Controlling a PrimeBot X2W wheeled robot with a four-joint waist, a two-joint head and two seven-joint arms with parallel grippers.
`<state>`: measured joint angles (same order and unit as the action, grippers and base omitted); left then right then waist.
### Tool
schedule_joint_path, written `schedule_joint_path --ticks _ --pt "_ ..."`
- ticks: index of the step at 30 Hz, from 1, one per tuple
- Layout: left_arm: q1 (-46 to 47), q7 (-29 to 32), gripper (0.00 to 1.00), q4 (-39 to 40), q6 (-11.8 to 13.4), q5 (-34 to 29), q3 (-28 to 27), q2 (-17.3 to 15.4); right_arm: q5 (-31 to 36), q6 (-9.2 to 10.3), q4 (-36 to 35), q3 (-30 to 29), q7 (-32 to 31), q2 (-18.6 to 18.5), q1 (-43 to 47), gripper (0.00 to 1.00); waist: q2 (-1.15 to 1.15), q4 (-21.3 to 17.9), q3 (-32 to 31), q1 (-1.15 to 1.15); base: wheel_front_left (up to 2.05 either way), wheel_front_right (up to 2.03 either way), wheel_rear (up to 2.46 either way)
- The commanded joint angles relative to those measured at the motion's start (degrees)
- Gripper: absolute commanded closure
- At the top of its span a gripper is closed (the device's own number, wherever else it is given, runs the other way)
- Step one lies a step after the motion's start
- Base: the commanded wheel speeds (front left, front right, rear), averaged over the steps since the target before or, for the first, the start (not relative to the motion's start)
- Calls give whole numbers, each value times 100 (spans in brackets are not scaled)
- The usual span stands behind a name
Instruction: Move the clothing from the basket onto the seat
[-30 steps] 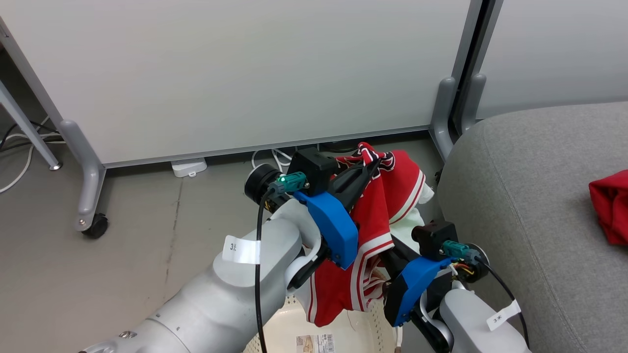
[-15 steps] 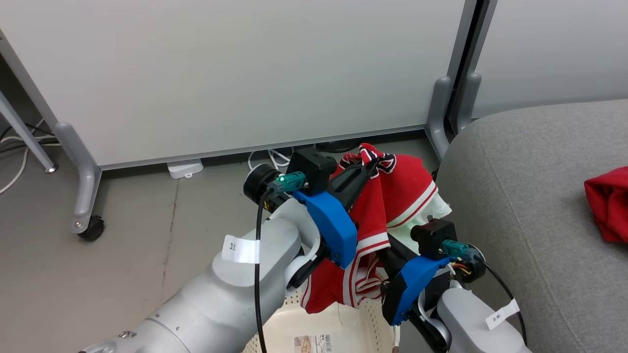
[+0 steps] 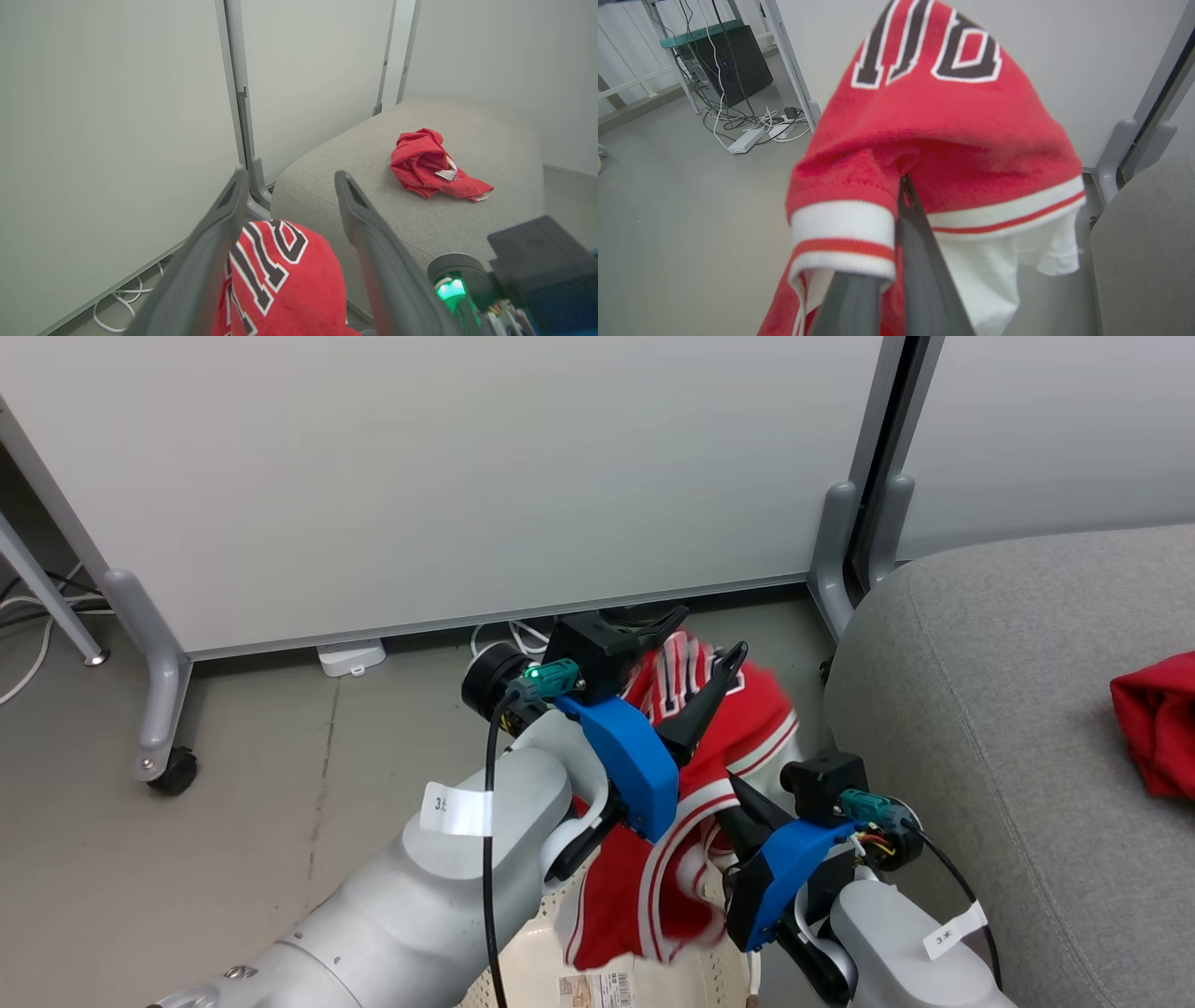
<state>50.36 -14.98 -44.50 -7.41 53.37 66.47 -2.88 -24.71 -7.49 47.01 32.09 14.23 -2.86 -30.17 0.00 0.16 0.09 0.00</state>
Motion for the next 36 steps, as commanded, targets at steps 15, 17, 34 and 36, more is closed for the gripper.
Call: schedule_joint_path --ticks 15,17,34,36 --pt "-433 -29 0 229 60 -469 -718 -3 -12 -1 47 -16 82 -5 -81 100 0 -5 -28 0 0 0 0" --pt "-579 -29 0 322 90 -636 -936 -15 7 -1 30 -39 85 -4 -76 100 0 -2 -31 0 0 0 0" --pt "-2658 -25 0 1661 296 -2588 -2990 -411 221 -1 -317 -334 105 -4 86 100 0 -14 -20 0 0 0 0" --pt "-2919 -25 0 1755 299 -2749 -3243 -419 238 -1 -347 -335 104 -5 102 100 0 -37 -19 0 0 0 0"
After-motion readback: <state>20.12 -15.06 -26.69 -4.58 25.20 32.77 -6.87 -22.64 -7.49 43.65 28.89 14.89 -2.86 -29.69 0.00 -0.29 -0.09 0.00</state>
